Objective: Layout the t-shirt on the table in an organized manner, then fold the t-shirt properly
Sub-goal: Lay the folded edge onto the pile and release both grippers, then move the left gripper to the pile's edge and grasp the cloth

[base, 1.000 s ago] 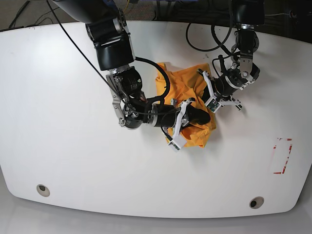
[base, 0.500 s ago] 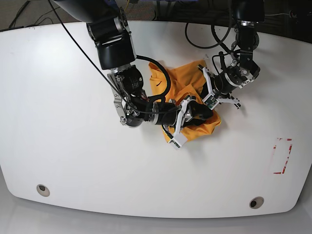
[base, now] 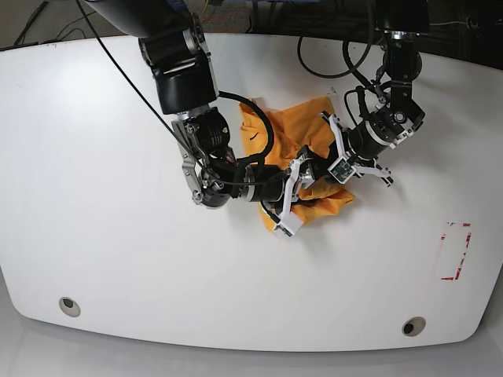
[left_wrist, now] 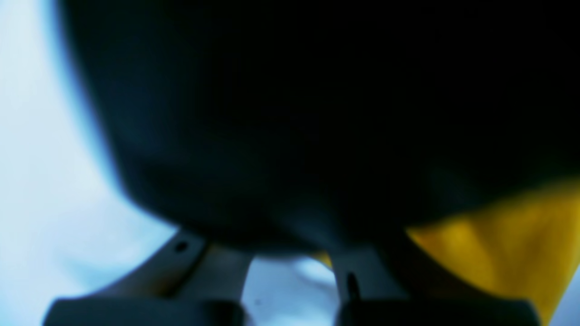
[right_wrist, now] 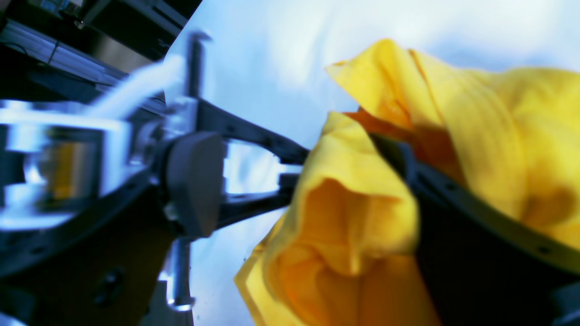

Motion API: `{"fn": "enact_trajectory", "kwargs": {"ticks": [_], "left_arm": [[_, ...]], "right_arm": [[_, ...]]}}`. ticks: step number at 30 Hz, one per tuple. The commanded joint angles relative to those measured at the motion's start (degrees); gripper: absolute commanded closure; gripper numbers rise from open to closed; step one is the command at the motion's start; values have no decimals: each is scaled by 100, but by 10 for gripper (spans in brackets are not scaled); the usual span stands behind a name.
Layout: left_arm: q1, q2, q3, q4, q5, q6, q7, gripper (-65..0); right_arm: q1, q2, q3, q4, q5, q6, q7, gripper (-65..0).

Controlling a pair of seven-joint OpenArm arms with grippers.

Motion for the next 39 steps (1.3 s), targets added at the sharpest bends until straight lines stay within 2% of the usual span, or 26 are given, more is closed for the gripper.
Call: {"fn": "enact_trajectory", "kwargs": {"ticks": [1, 5, 14, 28, 35, 39], "left_arm": [[11, -99, -6, 334, -44, -3, -118, -23], [37, -222, -6, 554, -35, -3, -92, -23], [37, -424, -226, 589, -53, -3, 330, -23], [-147, -424, -982, 1099, -53, -3, 313, -23], [-490, -363, -1017, 1284, -62, -3, 313, -23], [-578, -46, -991, 1398, -53, -3, 313, -22]], "right_arm": [[321, 18, 166, 125, 189, 78, 123, -480], [461, 44, 403, 125, 197, 78, 114, -479], [751, 79, 729, 125, 180, 78, 35, -479], [760, 607, 755, 116, 145, 78, 395, -476], [743, 932, 746, 116, 145, 78, 545, -476], [672, 1099, 746, 116, 145, 78, 580, -445]]}}
